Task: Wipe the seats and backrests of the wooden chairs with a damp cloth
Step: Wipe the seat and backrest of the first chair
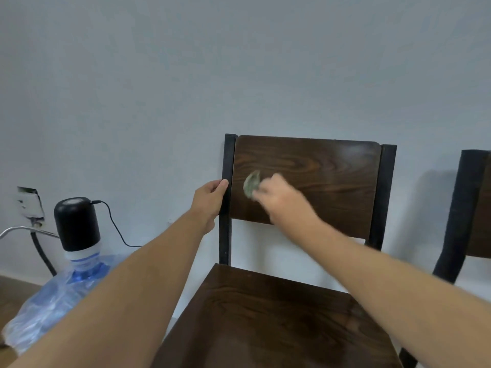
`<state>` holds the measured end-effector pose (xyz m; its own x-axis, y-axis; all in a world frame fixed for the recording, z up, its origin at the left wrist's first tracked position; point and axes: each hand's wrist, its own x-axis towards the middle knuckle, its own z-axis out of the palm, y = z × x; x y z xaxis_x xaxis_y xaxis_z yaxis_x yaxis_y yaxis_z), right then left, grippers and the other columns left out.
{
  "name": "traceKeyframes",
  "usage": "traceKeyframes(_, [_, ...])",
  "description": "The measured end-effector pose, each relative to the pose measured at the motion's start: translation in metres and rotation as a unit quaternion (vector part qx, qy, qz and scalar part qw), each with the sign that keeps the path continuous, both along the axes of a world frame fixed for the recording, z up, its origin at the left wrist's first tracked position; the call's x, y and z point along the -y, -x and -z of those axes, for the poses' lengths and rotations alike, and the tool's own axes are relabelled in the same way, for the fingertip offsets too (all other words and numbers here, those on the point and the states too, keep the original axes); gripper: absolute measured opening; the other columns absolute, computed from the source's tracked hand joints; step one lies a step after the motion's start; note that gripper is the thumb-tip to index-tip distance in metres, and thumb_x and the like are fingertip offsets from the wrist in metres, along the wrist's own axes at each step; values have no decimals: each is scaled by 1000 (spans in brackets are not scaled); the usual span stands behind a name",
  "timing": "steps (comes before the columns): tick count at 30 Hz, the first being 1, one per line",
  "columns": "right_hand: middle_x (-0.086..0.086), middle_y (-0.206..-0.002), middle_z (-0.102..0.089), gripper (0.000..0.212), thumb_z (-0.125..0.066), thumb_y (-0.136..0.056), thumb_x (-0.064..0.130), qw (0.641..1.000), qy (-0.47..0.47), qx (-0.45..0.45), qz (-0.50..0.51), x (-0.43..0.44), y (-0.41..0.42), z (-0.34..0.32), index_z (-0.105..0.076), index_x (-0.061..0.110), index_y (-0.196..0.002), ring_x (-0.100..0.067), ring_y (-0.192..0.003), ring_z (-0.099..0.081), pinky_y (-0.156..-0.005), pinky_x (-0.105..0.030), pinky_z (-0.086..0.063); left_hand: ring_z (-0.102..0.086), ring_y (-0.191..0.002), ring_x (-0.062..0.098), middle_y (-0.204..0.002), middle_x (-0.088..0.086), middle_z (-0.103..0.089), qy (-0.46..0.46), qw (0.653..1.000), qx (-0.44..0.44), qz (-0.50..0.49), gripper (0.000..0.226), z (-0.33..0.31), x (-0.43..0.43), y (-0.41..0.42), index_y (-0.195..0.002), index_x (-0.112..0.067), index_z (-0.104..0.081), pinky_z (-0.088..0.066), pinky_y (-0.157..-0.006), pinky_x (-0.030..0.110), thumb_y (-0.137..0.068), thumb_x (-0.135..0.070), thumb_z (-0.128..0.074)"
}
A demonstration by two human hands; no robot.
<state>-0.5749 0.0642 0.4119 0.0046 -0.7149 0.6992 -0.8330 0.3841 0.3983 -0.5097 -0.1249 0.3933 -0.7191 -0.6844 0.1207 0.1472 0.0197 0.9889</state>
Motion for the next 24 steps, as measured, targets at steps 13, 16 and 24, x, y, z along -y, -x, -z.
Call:
traceKeyframes(13, [-17, -97, -69, 23, -71, -82, -8, 997, 68, 29, 29, -51, 15, -2, -75, -2, -104, -35, -89, -60, -72, -43, -57, -63, -123, 24, -129, 4, -71, 6, 1000, 16, -7, 41, 3, 0, 0, -137, -15, -66, -47, -113, 46, -105, -38, -53])
traceKeyframes(16, [-12, -105, -68, 37, -79, -72, -5, 991, -125, 33, 25, -83, 3, 48, -73, 5, -108, -28, -91, -60, -70, -33, -59, -63, -123, 23, -129, 3, -71, 1, 1000, 19, -10, 41, 4, 1, 2, -136, -14, -66, -45, -114, 42, -106, -37, -52])
traceKeyframes(24, [-25, -96, -70, 21, -69, -86, -5, 964, 220, 90, 120, -162, 64, -60, -78, 1, -104, -45, -92, -60, -78, -47, -50, -62, -125, 24, -130, 5, -70, 3, 1000, 18, -7, 41, 6, 1, 4, -137, -13, -66, -44, -115, 44, -107, -36, -50])
